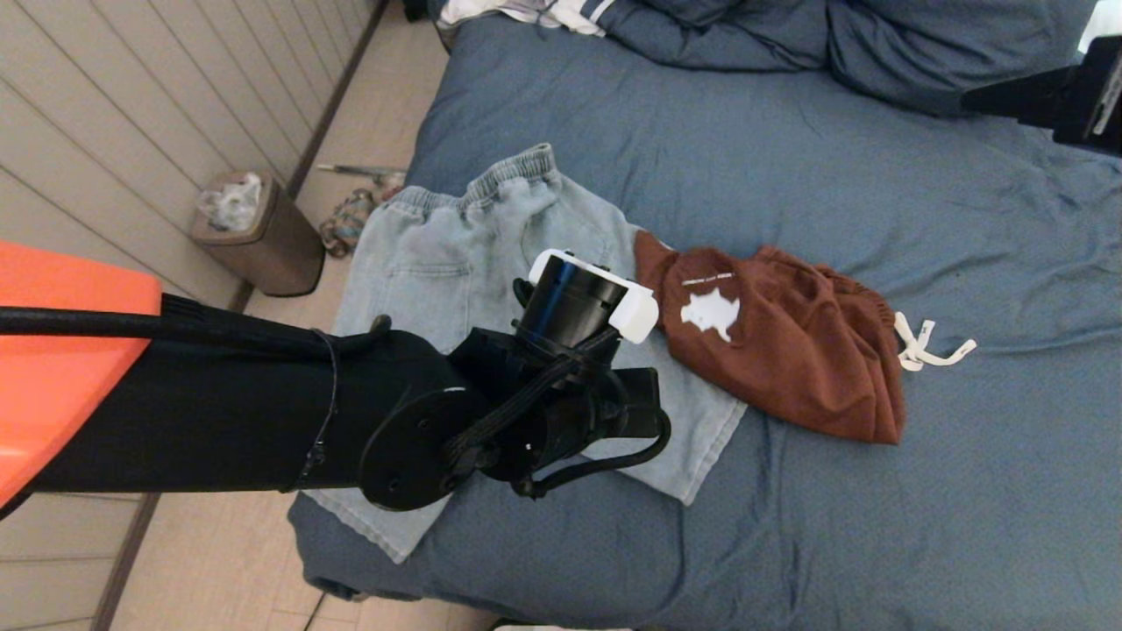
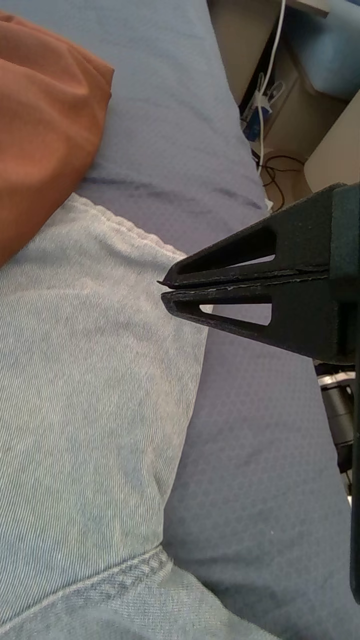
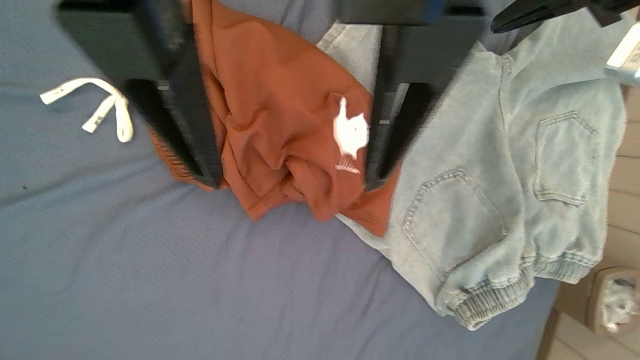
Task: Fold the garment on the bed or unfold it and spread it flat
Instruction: Unford the brown shorts
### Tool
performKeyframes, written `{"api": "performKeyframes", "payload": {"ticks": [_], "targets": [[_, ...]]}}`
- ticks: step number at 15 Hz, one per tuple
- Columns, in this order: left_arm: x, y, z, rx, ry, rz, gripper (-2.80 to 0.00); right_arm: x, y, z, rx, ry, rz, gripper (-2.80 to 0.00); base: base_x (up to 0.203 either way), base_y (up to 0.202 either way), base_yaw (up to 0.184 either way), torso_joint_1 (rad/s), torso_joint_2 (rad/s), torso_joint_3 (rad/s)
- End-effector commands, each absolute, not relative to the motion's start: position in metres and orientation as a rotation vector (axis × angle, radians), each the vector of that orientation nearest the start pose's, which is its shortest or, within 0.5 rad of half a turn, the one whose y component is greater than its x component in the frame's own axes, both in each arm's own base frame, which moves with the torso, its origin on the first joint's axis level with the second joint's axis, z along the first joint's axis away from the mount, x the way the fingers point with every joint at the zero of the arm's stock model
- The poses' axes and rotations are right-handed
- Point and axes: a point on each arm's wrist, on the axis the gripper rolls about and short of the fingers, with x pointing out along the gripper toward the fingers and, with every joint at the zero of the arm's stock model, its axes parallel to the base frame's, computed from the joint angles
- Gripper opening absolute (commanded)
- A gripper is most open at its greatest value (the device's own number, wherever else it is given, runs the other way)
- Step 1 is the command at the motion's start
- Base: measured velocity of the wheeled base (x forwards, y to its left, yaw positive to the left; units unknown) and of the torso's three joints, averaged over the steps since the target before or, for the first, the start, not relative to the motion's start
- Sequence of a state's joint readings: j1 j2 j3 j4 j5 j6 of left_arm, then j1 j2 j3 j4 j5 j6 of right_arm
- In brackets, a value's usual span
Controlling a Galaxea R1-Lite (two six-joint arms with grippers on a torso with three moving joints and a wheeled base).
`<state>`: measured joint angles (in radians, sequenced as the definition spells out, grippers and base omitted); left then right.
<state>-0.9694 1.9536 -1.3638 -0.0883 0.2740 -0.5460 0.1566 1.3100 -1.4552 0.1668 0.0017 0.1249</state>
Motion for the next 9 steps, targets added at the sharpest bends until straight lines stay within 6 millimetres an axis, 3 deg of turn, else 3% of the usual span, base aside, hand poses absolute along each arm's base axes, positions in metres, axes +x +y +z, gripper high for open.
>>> {"api": "performKeyframes", "payload": {"ticks": [1, 2, 5, 9], "targets": [[0.225, -0.317, 0.195, -0.223, 0.582, -0.54, -2.8, 0.198, 0.029, 0.386, 0.124, 0.046, 0.142, 0.0, 0.0, 0.0, 0.0, 0.0, 0.0, 0.0], [0.225, -0.317, 0.195, -0.223, 0.582, -0.54, -2.8, 0.213, 0.028, 0.381, 0.124, 0.072, 0.12, -2.8, 0.0, 0.0, 0.0, 0.0, 0.0, 0.0], [0.224, -0.316, 0.197, -0.225, 0.579, -0.541, -2.8, 0.267, 0.004, 0.355, 0.125, 0.178, -0.005, -2.8, 0.0, 0.0, 0.0, 0.0, 0.0, 0.0], [0.224, -0.316, 0.195, -0.221, 0.581, -0.54, -2.8, 0.338, -0.03, 0.296, 0.06, 0.362, -0.138, -2.8, 0.0, 0.0, 0.0, 0.0, 0.0, 0.0]]}}
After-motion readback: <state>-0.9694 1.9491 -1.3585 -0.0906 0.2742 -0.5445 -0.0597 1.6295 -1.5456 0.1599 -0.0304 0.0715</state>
